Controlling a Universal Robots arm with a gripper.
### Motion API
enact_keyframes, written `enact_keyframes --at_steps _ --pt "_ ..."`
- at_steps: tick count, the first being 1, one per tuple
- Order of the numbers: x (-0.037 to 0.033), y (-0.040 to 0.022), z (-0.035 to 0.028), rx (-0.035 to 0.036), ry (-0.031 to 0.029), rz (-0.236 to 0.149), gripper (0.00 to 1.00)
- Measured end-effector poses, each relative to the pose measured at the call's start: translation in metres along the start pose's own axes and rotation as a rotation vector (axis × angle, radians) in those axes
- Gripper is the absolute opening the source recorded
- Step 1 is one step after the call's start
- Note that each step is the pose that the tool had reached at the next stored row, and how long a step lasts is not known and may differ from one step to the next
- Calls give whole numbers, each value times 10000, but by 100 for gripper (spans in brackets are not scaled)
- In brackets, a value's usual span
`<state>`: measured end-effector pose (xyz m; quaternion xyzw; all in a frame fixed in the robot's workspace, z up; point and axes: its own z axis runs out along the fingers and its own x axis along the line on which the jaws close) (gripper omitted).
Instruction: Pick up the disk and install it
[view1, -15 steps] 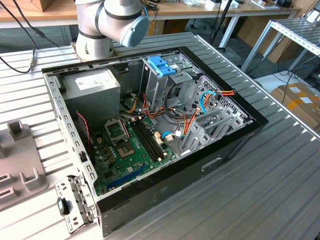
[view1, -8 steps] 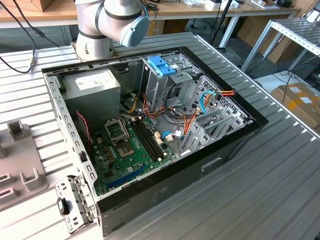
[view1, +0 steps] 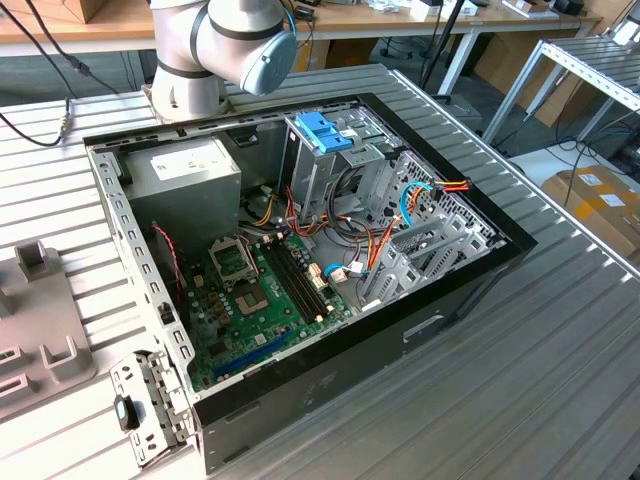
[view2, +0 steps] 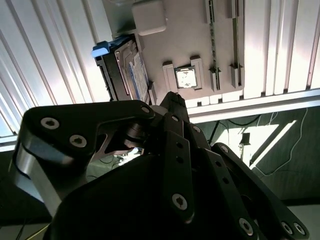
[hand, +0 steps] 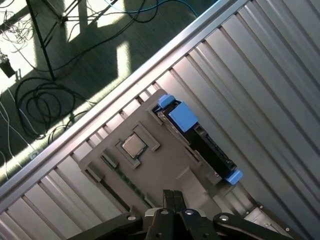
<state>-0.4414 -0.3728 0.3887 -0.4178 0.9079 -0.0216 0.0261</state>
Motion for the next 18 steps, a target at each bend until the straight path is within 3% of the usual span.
enact_keyframes --at_steps 18 --pt "0 0 0 -26 -54 -889 11"
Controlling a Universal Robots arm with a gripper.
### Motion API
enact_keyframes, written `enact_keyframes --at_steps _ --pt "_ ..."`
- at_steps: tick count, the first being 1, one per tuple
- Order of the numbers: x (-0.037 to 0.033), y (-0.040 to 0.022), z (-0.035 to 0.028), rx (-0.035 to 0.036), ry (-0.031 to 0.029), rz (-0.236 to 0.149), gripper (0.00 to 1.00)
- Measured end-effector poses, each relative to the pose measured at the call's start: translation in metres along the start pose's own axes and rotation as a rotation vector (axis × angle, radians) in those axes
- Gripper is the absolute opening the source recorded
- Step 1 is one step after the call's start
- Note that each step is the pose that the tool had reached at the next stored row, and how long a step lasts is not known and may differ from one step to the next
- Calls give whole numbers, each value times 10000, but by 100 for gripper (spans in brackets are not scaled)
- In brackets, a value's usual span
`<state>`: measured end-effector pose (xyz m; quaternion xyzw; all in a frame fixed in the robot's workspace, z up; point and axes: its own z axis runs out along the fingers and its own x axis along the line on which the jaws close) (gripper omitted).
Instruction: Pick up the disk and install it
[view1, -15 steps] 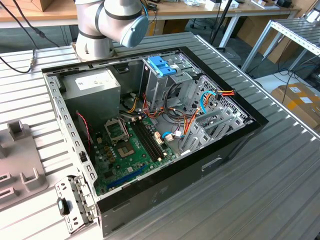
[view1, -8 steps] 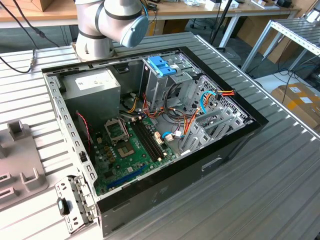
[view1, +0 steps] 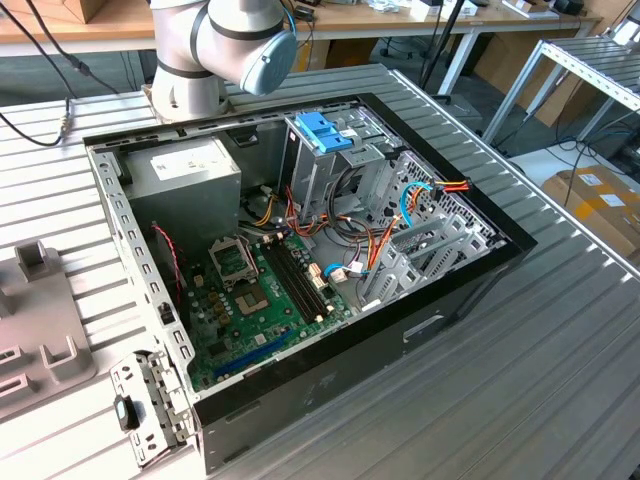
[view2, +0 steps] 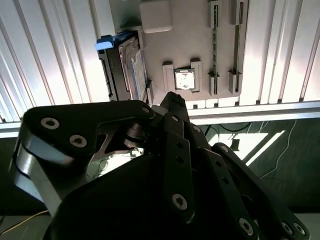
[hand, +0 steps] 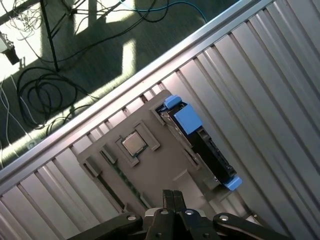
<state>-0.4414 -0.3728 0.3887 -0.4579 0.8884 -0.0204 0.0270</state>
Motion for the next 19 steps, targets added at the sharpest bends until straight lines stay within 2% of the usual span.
enact_keyframes --at_steps 19 --pt "0 0 0 -27 -57 -933 11"
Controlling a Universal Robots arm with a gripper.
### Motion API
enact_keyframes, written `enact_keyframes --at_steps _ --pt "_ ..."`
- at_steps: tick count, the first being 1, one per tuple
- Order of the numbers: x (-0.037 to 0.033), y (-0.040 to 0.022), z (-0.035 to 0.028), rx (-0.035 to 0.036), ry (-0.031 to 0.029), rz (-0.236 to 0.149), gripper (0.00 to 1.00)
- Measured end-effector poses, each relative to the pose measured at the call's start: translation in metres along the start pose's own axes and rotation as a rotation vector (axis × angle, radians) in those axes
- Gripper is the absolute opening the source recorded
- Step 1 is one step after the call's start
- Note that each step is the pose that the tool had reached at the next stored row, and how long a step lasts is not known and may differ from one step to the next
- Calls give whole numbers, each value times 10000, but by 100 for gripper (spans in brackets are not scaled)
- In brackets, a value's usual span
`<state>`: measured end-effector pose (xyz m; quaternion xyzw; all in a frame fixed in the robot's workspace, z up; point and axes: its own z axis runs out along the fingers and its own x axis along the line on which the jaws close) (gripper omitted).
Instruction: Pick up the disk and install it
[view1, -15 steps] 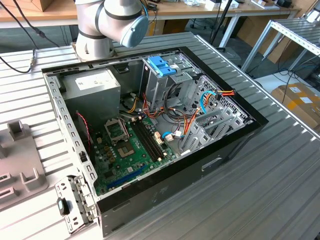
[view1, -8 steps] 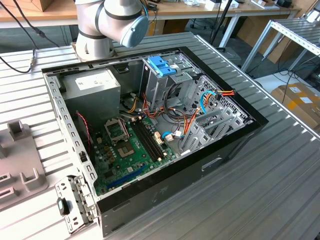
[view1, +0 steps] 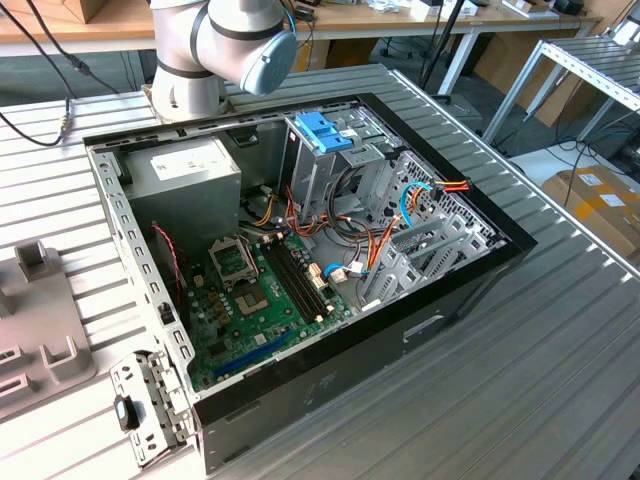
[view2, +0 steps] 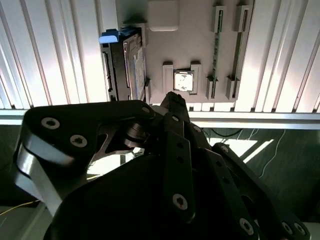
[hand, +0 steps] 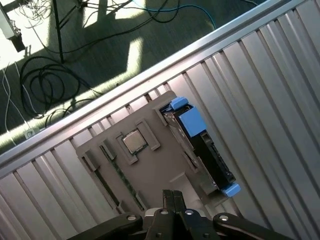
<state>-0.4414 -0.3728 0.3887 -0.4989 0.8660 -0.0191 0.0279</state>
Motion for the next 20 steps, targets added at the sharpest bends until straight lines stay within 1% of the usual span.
enact_keyframes --at_steps 6,20 --pt "0 0 0 -12 -27 -436 11" --pt "0 0 0 -32 -67 -1101 11"
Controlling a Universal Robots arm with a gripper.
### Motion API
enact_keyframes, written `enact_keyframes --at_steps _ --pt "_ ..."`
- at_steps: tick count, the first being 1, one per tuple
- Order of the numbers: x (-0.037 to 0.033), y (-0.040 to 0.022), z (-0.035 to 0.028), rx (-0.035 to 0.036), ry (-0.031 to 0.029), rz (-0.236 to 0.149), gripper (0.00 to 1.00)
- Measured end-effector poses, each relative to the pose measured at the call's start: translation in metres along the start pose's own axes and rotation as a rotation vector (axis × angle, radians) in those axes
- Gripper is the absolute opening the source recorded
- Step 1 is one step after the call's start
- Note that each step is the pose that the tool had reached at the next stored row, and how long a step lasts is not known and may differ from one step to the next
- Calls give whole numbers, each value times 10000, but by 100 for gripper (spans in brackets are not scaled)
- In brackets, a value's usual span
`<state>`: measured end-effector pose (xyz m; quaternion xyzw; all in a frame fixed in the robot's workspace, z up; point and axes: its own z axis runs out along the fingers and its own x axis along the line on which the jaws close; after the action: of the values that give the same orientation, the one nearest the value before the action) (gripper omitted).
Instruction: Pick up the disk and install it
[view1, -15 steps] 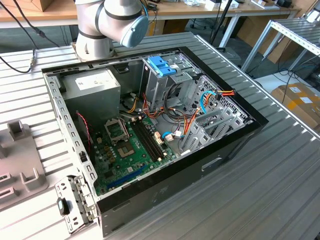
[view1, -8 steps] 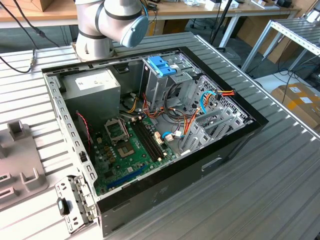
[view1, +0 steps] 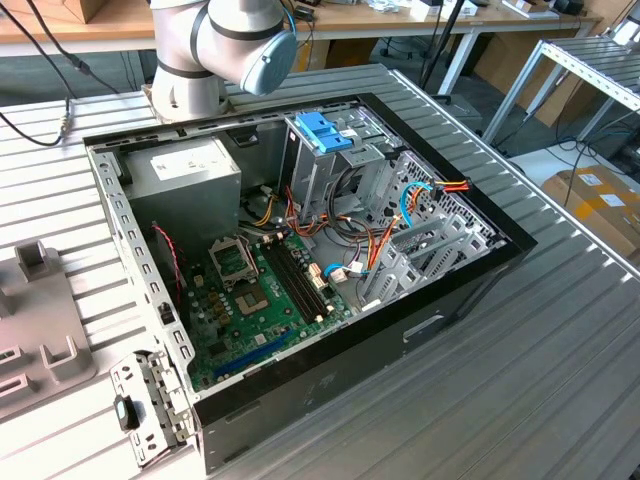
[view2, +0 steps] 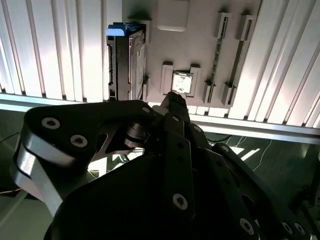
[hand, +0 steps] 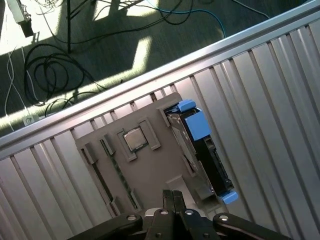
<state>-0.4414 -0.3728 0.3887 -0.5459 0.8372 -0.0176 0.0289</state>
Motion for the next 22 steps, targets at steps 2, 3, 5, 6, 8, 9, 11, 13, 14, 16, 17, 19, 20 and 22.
enact_keyframes --at_steps 2,3,5,6,8,9,11,13,14,16,17,19,20,22 --pt "0 0 0 -3 -5 -89 11" --pt "0 0 0 -6 -11 -185 11" --pt "0 0 0 -9 -18 -293 11" --pt "0 0 0 -10 -20 -327 11" --pt "0 0 0 -13 -28 -454 11" --pt "0 0 0 -15 -31 -512 11" --pt "0 0 0 -17 -36 -586 11" --pt "0 0 0 -20 -41 -667 11" --pt "0 0 0 -21 -43 -704 11" --pt "0 0 0 -23 -48 -784 11" --pt "0 0 0 -25 -51 -833 11" --pt "0 0 0 -28 -57 -934 11" --pt "0 0 0 -29 -59 -970 11" --pt "0 0 0 -31 -65 -1063 11"
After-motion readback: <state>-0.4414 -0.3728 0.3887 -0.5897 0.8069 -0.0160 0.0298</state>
